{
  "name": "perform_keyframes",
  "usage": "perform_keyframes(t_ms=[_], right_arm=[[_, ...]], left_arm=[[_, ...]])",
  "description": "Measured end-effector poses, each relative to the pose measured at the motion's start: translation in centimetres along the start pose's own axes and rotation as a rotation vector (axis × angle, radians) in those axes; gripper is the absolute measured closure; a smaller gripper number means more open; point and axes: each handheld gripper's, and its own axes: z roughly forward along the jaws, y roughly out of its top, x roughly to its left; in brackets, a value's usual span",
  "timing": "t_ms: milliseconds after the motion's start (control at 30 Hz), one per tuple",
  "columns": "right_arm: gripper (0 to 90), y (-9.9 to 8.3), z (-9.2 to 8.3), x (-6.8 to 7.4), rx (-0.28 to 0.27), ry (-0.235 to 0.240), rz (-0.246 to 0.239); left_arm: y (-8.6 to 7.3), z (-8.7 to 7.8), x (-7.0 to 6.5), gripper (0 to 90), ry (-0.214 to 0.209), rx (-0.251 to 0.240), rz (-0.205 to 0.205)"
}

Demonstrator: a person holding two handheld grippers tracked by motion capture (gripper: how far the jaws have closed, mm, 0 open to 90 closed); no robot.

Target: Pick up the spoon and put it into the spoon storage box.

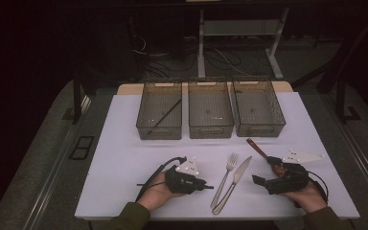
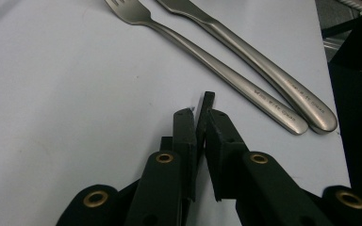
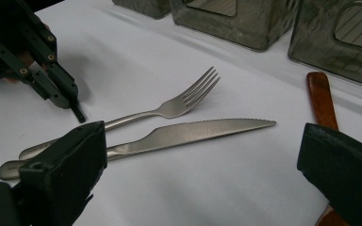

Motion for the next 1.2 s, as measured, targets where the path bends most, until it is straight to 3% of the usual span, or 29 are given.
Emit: perform_keyframes(t_ms=[167, 367, 467, 600, 733, 867, 967, 1200], right_arm=[[2.5, 0.0, 0.0, 0.0, -0.001, 0.001, 0.002], [2.4, 0.0, 0.0, 0.0, -0.001, 0.001, 0.006], [2.4, 0.0, 0.0, 0.0, 0.0, 0.0, 0.007], [2.5, 0.0, 0.0, -0.1, -0.002, 0.0, 0.008], [2.5, 0.0, 0.0, -0.1, -0.002, 0.001, 0.007], [2.5, 0.0, 0.0, -0.1, -0.003, 0.001, 0.007], [2.4, 0.0, 0.0, 0.0, -0.004, 0.002, 0.004], [2.5, 0.0, -0.1, -0.1, -0.009, 0.003, 0.0]], left_arm=[[0.1, 0.0, -0.1, 84.8, -0.009, -0.001, 0.003], [0.4, -0.4, 0.5, 84.9, 0.016, -0.021, -0.009], [0.8, -0.8, 1.4, 84.9, 0.058, -0.026, -0.027], [0.8, -1.0, 3.2, 84.9, 0.138, -0.017, -0.085], [0.5, -1.1, 4.3, 84.8, 0.181, -0.008, -0.113], [0.3, -0.8, 4.3, 84.1, 0.192, 0.012, -0.122], [0.4, -1.3, 4.1, 80.5, 0.193, -0.005, -0.124], [-1.1, -4.8, 2.7, 66.5, 0.233, -0.043, -0.155]])
